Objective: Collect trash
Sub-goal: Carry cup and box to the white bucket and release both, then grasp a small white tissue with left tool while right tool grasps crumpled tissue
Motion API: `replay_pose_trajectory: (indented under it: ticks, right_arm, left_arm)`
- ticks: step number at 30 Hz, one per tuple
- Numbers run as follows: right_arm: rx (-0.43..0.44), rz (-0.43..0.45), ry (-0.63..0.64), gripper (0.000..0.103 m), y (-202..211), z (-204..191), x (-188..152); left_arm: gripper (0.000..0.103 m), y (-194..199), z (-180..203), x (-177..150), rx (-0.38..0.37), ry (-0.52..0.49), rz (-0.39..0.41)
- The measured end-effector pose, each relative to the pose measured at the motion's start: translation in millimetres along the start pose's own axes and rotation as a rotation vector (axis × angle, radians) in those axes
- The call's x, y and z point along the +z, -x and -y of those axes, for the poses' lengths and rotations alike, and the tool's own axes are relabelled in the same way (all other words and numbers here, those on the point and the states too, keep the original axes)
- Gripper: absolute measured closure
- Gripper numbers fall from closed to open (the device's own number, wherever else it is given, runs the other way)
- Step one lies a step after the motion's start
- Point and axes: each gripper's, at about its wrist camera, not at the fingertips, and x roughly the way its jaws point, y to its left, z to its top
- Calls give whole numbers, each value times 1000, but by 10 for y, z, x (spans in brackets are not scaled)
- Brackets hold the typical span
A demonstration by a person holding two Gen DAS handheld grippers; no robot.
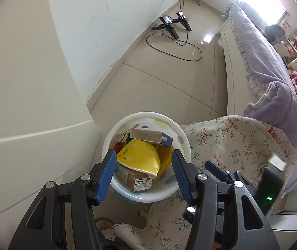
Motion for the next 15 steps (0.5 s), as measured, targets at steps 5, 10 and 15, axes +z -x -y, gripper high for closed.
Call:
replay_pose_trajectory:
  ticks: [5, 10, 15]
  right_arm:
    - [11, 49, -44, 32, 414, 258, -109]
    - [-3, 79, -88, 32, 902, 637, -303]
    - [-80, 95, -125, 32, 1437, 1195, -626]
  left_arm:
    - [45, -12, 198, -44, 0, -39, 2]
    - [45, -24, 559, -145, -21, -102, -1]
    - [45, -95, 1097, -325, -61, -198, -22]
